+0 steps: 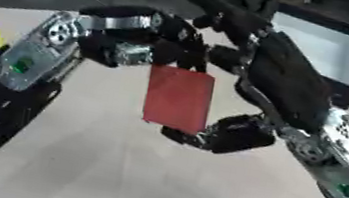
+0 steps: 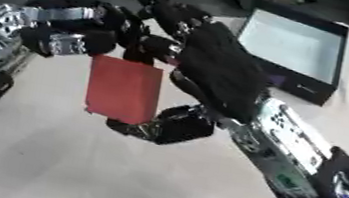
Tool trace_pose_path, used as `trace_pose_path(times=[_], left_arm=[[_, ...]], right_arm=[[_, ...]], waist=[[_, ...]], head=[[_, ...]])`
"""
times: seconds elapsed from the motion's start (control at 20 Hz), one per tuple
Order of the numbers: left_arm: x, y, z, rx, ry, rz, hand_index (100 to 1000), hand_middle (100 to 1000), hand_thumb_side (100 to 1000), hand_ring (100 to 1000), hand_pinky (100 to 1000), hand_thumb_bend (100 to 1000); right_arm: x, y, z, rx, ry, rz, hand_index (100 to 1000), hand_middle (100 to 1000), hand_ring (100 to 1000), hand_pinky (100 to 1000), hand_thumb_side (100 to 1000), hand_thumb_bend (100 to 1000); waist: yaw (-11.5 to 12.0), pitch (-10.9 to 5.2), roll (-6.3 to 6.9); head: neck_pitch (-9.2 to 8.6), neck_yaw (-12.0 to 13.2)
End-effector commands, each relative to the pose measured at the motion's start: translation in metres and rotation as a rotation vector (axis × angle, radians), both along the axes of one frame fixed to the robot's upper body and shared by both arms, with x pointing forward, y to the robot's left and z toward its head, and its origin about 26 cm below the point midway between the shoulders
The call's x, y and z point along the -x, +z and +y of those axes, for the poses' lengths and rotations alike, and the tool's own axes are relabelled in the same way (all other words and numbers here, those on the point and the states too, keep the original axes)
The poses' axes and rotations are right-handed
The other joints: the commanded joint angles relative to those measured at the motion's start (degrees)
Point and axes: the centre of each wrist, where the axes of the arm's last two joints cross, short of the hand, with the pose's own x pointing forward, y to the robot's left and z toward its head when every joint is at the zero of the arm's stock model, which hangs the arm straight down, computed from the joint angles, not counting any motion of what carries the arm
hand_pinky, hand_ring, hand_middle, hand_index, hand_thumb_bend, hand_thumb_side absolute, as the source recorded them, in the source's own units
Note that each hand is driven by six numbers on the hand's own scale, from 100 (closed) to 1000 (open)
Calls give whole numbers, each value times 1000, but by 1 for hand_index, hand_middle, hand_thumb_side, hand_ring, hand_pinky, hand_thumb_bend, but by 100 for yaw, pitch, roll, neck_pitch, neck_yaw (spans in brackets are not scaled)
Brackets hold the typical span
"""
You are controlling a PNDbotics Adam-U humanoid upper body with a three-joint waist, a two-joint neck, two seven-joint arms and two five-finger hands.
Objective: Pick up the objects with one hand, pass them to the other hand, and then place them into the box on the other side of the table.
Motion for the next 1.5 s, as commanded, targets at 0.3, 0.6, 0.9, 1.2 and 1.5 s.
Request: trace_pose_path(times=[0.3, 0.6, 0.9, 1.2, 1.5], left_arm=[[6, 12, -4, 22, -57, -7, 725, 495, 975, 475, 576, 100], [-14, 3, 5, 16, 29, 21, 741, 514, 961, 491, 582, 100], [-30, -8, 13, 15, 99, 18, 756, 535, 935, 512, 592, 100], [-46, -20, 23, 8, 171, 27, 765, 548, 948, 526, 598, 100], [-59, -28, 35, 7, 235, 48, 771, 556, 945, 535, 602, 100]], right_arm=[[-13, 5, -14, 31, -91, -51, 326, 1000, 784, 691, 515, 228], [-13, 7, -13, 37, -83, -87, 331, 1000, 793, 715, 538, 198], [-13, 9, -11, 48, -70, -136, 338, 1000, 806, 752, 576, 153], [-12, 9, -9, 62, -55, -162, 340, 1000, 813, 770, 588, 134], [-13, 9, -11, 72, -45, -159, 339, 1000, 813, 768, 576, 133]], waist=[[-13, -71, -28], [-24, -69, -31], [-32, -69, -28], [-33, -74, -21], [-50, -75, -19]], head=[[-13, -18], [-13, -12], [-13, -11], [-13, -24], [-13, -37]])
